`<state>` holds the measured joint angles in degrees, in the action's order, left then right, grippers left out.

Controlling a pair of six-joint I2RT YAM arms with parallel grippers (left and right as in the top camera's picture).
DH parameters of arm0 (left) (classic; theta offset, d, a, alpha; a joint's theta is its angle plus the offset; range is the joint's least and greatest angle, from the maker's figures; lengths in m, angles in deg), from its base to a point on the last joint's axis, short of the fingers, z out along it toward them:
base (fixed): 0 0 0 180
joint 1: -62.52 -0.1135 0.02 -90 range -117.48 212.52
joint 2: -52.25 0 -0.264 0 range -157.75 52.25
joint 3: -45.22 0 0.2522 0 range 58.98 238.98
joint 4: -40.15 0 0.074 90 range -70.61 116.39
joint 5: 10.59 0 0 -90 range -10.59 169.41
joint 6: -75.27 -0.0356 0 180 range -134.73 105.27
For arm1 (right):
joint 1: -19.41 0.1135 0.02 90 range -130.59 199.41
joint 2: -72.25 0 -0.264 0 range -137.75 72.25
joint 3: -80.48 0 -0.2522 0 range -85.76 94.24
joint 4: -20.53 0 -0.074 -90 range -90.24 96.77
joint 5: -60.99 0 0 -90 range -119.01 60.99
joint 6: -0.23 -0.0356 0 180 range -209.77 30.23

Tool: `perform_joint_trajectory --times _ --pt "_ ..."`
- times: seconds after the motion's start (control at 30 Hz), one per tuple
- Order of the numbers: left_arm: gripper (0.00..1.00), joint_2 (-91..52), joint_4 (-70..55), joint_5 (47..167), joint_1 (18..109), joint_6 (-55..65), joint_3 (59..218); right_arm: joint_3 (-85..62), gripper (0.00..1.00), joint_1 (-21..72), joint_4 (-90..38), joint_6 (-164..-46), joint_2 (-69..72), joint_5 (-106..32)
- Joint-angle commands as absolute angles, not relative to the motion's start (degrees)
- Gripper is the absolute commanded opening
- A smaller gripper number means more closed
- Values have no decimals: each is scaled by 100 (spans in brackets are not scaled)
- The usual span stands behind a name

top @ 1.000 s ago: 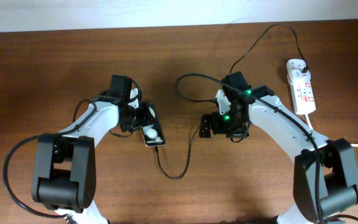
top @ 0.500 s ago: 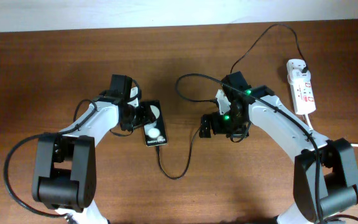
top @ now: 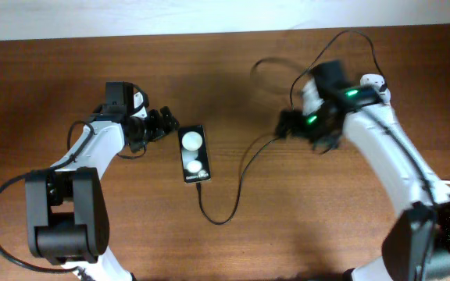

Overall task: Plug charger to phone and switch on socket
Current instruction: 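Lower the phone flat onto the table with the left gripper, then move the right gripper to the switch on the white power strip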

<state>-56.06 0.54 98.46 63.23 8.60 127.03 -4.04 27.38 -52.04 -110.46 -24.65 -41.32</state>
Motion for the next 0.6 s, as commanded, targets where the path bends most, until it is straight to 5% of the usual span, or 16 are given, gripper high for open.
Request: perform_joint_trajectory --times 0.0,0.23,0.57 --pt "99 -5628 54 9844 6310 810 12771 -199 99 2148 -5342 -11732 -2354 -2480" --pt "99 -5628 54 9844 6310 810 12771 -201 99 334 -4741 -11968 -2745 -1794" --pt "99 -5628 54 9844 6310 810 12771 -205 99 -418 -3086 -11745 -4214 -1934"
